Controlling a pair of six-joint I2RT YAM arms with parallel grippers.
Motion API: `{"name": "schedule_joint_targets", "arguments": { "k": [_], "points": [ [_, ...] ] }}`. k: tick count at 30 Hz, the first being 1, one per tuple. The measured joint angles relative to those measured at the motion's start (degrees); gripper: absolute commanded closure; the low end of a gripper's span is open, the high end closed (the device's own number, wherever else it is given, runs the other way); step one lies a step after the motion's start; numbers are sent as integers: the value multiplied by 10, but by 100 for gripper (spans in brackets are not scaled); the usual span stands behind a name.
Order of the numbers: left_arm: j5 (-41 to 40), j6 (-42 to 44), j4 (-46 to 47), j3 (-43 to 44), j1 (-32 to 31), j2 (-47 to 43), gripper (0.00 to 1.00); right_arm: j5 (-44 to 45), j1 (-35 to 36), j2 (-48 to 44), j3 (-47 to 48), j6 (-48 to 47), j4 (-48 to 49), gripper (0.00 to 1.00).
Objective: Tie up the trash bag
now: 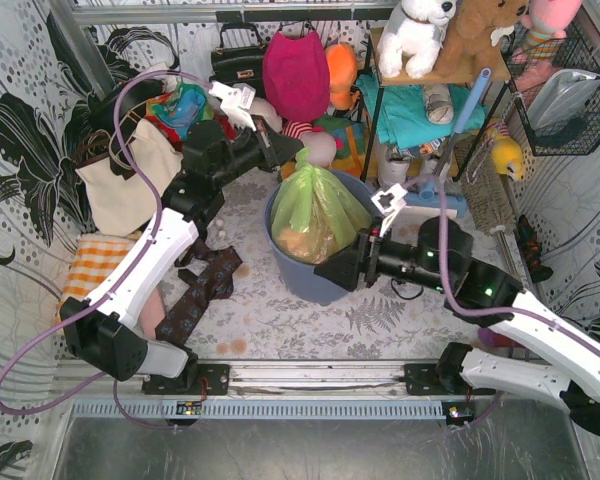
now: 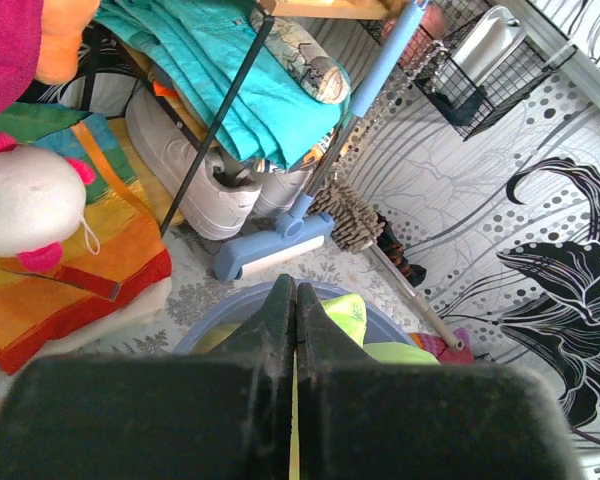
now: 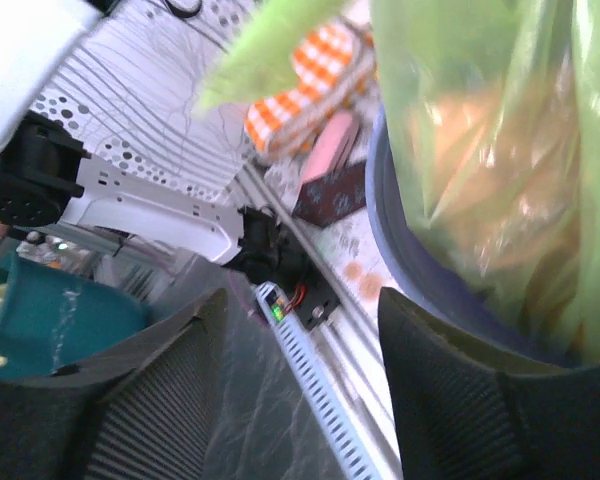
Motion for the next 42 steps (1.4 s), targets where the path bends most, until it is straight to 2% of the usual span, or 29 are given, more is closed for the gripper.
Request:
{"name": "schedule_joint_targets", "arguments": {
  "k": [7, 11, 15, 16, 17, 23, 31, 35, 37, 39, 42],
  "points": [
    [20, -6, 11, 2, 0, 0, 100, 24, 0, -58, 0, -219, 80, 30],
    [22, -9, 14, 10, 0, -2, 100, 11, 0, -52, -5, -395, 119, 19],
    [32, -16, 22, 10, 0, -9, 100, -31, 0, -50, -37, -575, 161, 13],
    [35, -19, 24, 11, 0, -10, 100, -40, 0, -47, -42, -615, 166, 3],
    [39, -22, 26, 12, 0, -11, 100, -47, 0, -40, -43, -654, 170, 2],
    [64, -42, 45, 19, 0, -11, 100, -61, 0, 17, -40, -831, 202, 2],
    [83, -63, 54, 19, 0, -11, 100, -69, 0, 65, -21, -944, 243, 48],
    [86, -69, 58, 19, 0, -11, 100, -83, 0, 68, -13, -962, 251, 65],
    [87, -69, 59, 19, 0, -12, 100, -92, 0, 68, -9, -968, 248, 67],
    [87, -69, 60, 19, 0, -12, 100, -101, 0, 68, -6, -969, 244, 59],
    [87, -69, 60, 19, 0, -15, 100, -112, 0, 68, -3, -970, 241, 56]
  ]
}}
